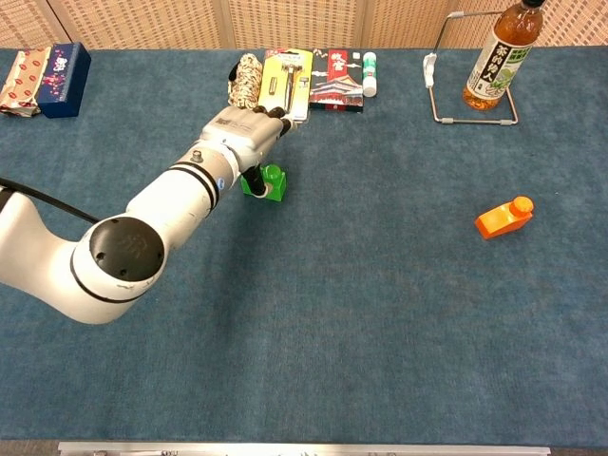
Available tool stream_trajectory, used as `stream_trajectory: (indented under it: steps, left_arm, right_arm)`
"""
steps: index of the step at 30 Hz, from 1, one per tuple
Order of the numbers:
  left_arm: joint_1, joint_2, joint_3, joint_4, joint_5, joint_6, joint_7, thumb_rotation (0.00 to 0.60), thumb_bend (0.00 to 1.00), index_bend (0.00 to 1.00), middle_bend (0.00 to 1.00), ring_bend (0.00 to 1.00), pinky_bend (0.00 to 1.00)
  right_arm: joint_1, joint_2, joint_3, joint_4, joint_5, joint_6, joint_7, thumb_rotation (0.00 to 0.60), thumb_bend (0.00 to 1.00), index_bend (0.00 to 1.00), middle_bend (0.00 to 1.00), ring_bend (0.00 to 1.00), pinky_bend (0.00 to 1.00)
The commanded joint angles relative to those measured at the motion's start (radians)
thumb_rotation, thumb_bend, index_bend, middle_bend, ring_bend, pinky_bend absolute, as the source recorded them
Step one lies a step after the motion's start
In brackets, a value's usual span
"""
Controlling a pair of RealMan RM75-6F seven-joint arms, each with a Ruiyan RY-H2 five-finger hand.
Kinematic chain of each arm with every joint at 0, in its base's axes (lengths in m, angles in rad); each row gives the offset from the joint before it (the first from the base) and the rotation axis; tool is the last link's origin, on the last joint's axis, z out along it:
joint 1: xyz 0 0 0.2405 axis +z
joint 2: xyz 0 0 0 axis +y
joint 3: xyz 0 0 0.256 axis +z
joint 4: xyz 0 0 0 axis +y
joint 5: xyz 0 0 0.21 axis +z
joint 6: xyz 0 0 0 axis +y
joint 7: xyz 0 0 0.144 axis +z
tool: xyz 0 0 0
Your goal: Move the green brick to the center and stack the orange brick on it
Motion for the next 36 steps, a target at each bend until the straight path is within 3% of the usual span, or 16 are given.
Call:
stream_trajectory:
  steps: [1, 8, 18, 27, 36]
  left_arm:
    - [0.014, 0.052, 0.013, -0.101, 0.020, 0.050, 0.012, 0.600, 0.29, 0.03, 0.00, 0.00, 0.09]
    - [0.086, 0.206, 0.103, -0.358, 0.125, 0.157, 0.004, 0.600, 0.29, 0.04, 0.00, 0.00, 0.09]
    - [0.265, 0.457, 0.317, -0.531, 0.467, 0.237, -0.160, 0.600, 0.29, 0.09, 0.00, 0.00, 0.09]
    - [0.440, 0.606, 0.465, -0.528, 0.729, 0.319, -0.307, 0.600, 0.29, 0.12, 0.00, 0.00, 0.09]
    - [0.614, 0.665, 0.540, -0.363, 0.993, 0.400, -0.595, 0.600, 0.29, 0.12, 0.00, 0.00, 0.09]
  right_arm:
    - [0.002, -0.002, 0.000, -0.003, 0.000, -0.003, -0.007, 0.600, 0.00, 0.34, 0.38, 0.20, 0.20]
    - [0.007, -0.010, -0.002, -0.004, -0.009, -0.004, -0.028, 0.600, 0.00, 0.34, 0.38, 0.20, 0.20]
    - [0.022, -0.035, -0.002, 0.000, -0.019, -0.011, -0.080, 0.600, 0.00, 0.34, 0.38, 0.20, 0.20]
    - [0.036, -0.053, -0.004, 0.004, -0.029, -0.020, -0.122, 0.600, 0.00, 0.34, 0.38, 0.20, 0.20]
    - [0.054, -0.075, -0.010, 0.018, -0.059, -0.023, -0.155, 0.600, 0.00, 0.34, 0.38, 0.20, 0.21]
